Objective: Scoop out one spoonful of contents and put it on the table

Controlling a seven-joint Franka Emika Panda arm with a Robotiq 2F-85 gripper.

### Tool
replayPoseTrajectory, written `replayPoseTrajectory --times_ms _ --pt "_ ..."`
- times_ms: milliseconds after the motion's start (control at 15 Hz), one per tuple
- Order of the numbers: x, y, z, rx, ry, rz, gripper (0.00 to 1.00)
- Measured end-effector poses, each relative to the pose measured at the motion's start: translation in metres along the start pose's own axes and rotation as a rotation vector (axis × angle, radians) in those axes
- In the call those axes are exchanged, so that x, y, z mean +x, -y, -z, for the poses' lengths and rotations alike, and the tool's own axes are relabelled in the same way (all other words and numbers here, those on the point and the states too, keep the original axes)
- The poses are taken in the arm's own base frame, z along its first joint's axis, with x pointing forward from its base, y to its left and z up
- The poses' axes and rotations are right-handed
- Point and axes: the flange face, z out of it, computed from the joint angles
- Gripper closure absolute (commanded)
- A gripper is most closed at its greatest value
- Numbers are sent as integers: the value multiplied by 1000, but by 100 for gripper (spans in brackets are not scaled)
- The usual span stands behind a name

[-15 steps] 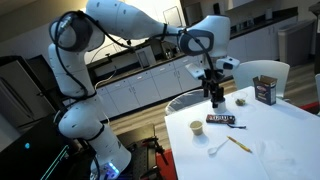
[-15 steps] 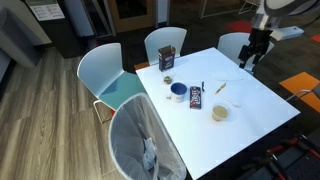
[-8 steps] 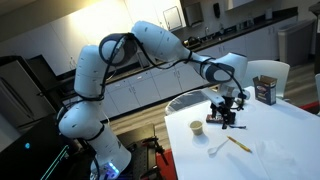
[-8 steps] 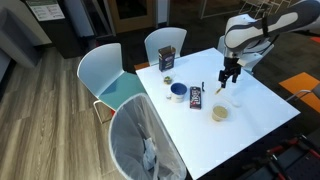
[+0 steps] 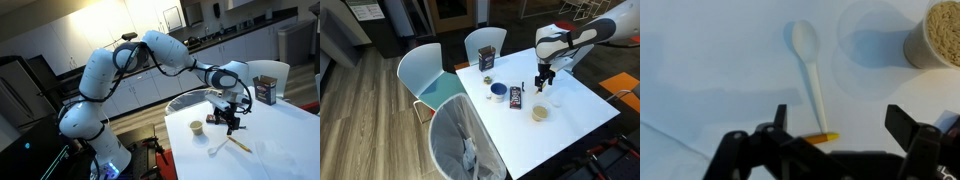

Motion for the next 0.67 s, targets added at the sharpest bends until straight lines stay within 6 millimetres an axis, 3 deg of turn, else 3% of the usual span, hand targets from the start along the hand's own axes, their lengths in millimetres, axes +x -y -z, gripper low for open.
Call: replayPoseTrajectory --times_ms 267,667 --pt "3 1 -17 -1 14 8 0" --pt "11 4 -72 -35 5 61 0"
